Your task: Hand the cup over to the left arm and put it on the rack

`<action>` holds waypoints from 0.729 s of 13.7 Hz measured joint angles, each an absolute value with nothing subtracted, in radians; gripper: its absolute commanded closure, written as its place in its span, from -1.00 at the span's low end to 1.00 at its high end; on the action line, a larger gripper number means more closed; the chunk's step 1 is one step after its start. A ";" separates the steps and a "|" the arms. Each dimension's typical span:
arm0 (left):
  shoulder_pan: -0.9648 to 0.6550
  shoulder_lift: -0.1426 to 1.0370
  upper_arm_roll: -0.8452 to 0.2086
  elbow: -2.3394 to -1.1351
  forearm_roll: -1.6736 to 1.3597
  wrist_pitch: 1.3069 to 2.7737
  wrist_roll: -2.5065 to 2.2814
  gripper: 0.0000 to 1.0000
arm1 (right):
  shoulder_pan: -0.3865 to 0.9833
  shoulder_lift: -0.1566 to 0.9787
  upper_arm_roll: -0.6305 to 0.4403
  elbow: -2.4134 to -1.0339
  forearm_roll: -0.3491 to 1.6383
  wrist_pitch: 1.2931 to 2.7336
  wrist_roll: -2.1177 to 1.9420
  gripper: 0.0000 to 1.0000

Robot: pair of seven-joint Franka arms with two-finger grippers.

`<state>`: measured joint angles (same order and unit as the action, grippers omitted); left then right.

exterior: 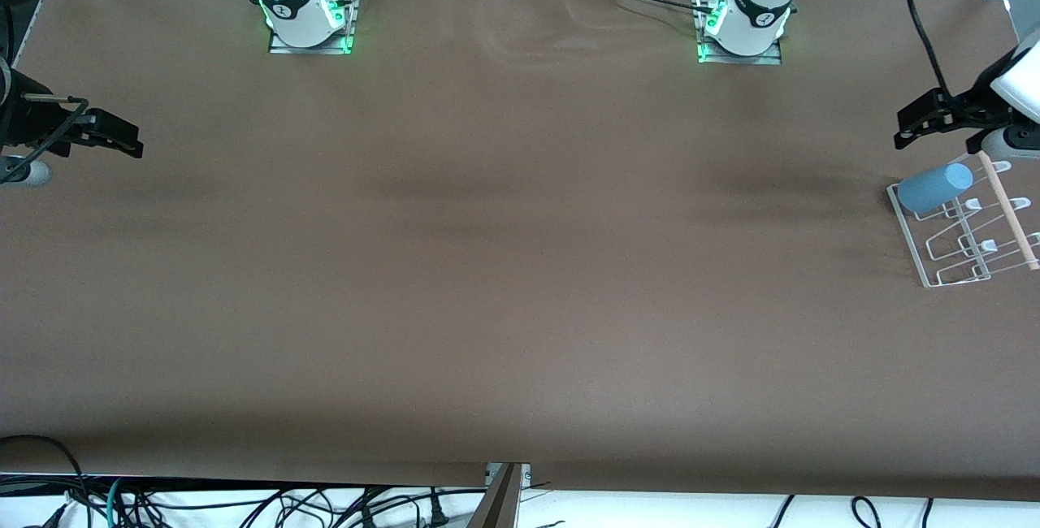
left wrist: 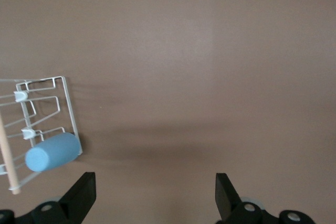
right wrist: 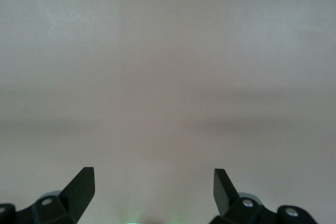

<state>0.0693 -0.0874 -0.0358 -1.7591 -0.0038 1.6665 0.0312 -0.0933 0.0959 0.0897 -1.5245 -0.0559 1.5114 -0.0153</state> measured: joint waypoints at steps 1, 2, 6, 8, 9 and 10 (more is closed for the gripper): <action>0.065 -0.097 -0.039 -1.772 -0.005 1.674 0.009 -1.00 | -0.093 0.096 0.090 -1.525 -0.056 1.511 -0.015 -1.00; 0.064 -0.102 -0.041 -1.778 -0.005 1.679 0.002 -1.00 | -0.093 0.096 0.090 -1.525 -0.056 1.511 -0.015 -1.00; 0.064 -0.106 -0.041 -1.779 -0.005 1.685 0.000 -1.00 | -0.094 0.096 0.090 -1.524 -0.056 1.511 -0.015 -1.00; 0.064 -0.106 -0.041 -1.778 -0.005 1.681 -0.005 -1.00 | -0.094 0.096 0.089 -1.524 -0.056 1.511 -0.015 -1.00; 0.064 -0.106 -0.041 -1.775 -0.006 1.665 -0.008 -1.00 | -0.094 0.096 0.089 -1.524 -0.056 1.511 -0.015 -1.00; 0.064 -0.105 -0.040 -1.768 -0.006 1.637 -0.010 -1.00 | -0.094 0.096 0.089 -1.524 -0.056 1.511 -0.015 -1.00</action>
<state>0.0637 -0.1053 -0.0405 -1.7682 -0.0056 1.6367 -0.0098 -0.0938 0.0959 0.0890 -1.5245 -0.0559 1.5114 -0.0153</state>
